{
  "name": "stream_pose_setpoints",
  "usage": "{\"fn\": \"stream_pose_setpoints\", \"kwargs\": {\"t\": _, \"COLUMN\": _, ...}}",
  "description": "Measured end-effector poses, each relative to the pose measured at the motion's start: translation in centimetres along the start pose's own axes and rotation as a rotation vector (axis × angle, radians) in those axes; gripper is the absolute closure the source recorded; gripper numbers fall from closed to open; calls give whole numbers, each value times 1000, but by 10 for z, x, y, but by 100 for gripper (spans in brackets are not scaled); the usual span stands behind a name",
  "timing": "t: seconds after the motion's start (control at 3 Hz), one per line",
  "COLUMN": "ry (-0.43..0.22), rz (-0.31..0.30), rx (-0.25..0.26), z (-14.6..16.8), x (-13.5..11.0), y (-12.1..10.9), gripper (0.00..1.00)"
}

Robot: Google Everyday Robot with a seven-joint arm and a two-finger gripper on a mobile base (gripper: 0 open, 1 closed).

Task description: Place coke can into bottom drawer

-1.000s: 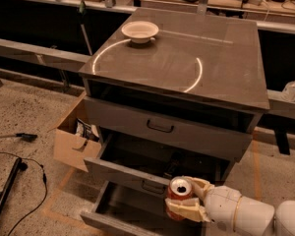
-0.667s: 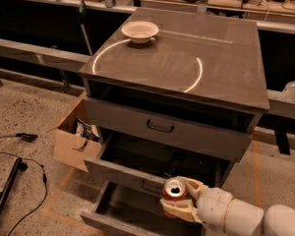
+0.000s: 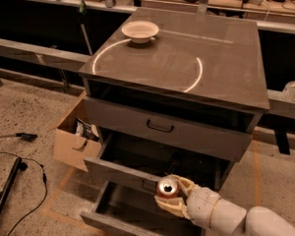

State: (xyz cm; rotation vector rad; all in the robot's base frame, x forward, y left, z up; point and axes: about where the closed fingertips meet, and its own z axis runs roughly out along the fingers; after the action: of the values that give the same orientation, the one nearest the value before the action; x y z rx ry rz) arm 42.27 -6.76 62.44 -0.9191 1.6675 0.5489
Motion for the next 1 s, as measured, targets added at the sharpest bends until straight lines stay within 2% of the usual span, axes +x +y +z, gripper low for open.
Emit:
{"fn": "stream_pose_setpoints", "kwargs": {"t": 0.33, "ry": -7, "rz": -8, "rx": 5, "z": 12, "x": 14, "y": 0, "gripper": 100}}
{"fn": "stream_pose_setpoints", "kwargs": {"t": 0.67, "ry": 12, "rz": -5, "rx": 4, "z": 22, "x": 38, "y": 2, "gripper": 100}}
{"fn": "stream_pose_setpoints", "kwargs": {"t": 1.0, "ry": 49, "rz": -25, "rx": 13, "z": 31, "x": 69, "y": -6, "gripper": 100}}
